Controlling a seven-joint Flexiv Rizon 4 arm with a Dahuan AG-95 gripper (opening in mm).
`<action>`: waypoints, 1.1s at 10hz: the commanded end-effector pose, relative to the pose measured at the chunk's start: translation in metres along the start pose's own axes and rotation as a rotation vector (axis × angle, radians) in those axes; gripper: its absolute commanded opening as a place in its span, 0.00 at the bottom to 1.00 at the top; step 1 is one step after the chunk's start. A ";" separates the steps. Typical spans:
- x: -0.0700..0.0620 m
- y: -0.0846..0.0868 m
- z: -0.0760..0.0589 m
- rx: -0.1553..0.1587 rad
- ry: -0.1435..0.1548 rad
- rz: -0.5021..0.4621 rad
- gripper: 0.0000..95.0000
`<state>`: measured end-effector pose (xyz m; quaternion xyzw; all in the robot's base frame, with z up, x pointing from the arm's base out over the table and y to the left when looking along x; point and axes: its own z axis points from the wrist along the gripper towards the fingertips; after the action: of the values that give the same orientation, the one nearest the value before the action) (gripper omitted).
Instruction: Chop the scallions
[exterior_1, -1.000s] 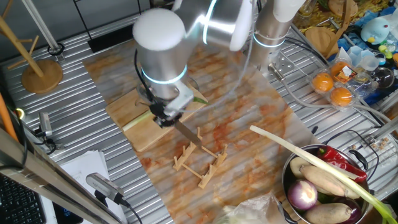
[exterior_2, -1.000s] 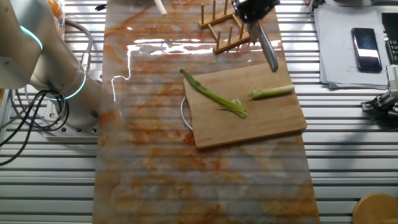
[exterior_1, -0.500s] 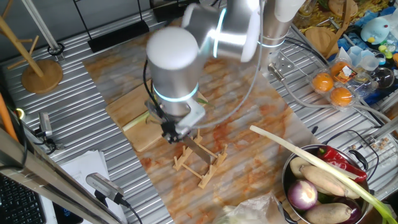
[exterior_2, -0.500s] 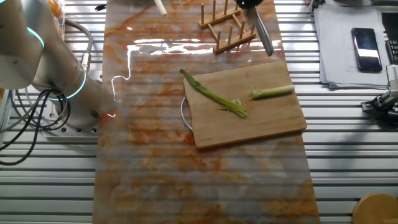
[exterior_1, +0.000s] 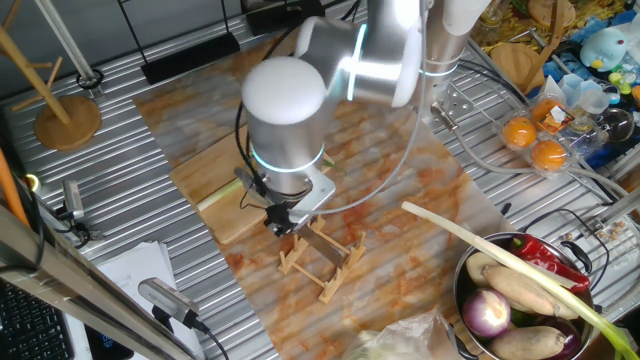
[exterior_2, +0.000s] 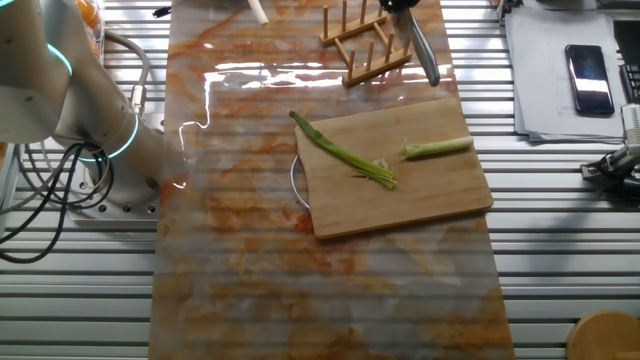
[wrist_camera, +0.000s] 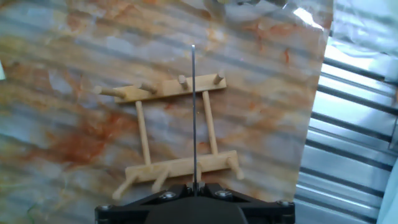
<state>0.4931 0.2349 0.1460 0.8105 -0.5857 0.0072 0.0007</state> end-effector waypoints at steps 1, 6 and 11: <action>0.007 0.004 0.006 0.000 0.018 -0.058 0.00; 0.013 0.008 0.011 -0.004 -0.005 -0.070 0.00; 0.014 0.008 0.011 0.048 0.090 -0.032 0.00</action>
<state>0.4889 0.2195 0.1359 0.8157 -0.5779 0.0245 0.0043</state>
